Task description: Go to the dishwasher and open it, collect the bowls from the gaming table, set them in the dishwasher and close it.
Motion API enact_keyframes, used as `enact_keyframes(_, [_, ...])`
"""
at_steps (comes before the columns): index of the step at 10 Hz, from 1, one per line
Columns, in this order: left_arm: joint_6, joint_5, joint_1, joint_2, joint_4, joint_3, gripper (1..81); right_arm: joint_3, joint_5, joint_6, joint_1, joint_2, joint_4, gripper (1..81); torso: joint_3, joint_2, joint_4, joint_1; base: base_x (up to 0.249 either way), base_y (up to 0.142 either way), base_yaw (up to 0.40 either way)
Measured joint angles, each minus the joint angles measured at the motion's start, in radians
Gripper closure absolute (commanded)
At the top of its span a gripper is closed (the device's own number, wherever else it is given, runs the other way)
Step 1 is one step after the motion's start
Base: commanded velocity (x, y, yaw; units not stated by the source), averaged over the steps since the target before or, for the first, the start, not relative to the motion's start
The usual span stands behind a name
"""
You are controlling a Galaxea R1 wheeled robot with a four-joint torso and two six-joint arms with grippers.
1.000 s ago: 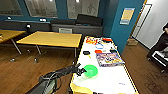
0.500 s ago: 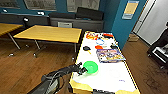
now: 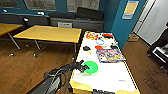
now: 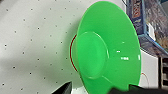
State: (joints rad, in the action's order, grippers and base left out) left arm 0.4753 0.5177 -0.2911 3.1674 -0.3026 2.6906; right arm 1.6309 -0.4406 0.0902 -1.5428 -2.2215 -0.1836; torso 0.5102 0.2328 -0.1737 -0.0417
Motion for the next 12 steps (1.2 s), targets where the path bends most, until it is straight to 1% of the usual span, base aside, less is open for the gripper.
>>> enact_keyframes(1, [0.021, 0.0, 0.0, -0.001, 0.0, 0.03, 1.0, 0.001, 0.001, 0.001, 0.0, -0.006, 0.0, 81.1, 0.0, 0.0, 0.0, 0.0, 0.0, 0.0, 0.0])
enact_keyframes(3, [0.029, -0.001, -0.011, -0.001, 0.003, 0.111, 1.0, 0.002, 0.0, 0.003, 0.0, -0.006, 0.0, 81.1, 0.0, 0.0, 0.0, 0.0, 0.0, 0.0, 0.0])
enact_keyframes(4, [0.043, 0.001, -0.021, -0.003, 0.016, 0.144, 1.0, 0.002, 0.002, 0.003, 0.002, -0.007, 0.0, 81.1, 0.0, 0.0, 0.0, 0.0, 0.0, 0.0, 0.0])
enact_keyframes(5, [0.046, 0.001, -0.023, -0.004, 0.037, 0.157, 1.0, 0.002, 0.003, 0.004, 0.007, -0.007, 0.0, 81.1, 0.0, 0.0, 0.0, 0.0, 0.0, 0.0, 0.0])
enact_keyframes(8, [0.048, -0.001, -0.05, -0.003, 0.083, 0.158, 1.0, 0.008, 0.012, 0.004, 0.017, -0.016, 0.0, 81.1, 0.0, 0.0, 0.0, 0.0, 0.0, 0.0, 0.0])
enact_keyframes(10, [0.049, 0.003, -0.061, -0.003, 0.096, 0.154, 1.0, 0.027, 0.029, 0.005, 0.021, -0.03, 0.0, 81.1, 0.0, 0.0, 0.0, 0.0, 0.0, 0.0, 0.0])
enact_keyframes(12, [0.049, 0.004, -0.043, -0.003, 0.113, 0.149, 1.0, 0.03, 0.03, 0.007, 0.022, -0.03, 0.0, 81.1, 0.0, 0.0, 0.0, 0.0, 0.0, 0.0, 0.0])
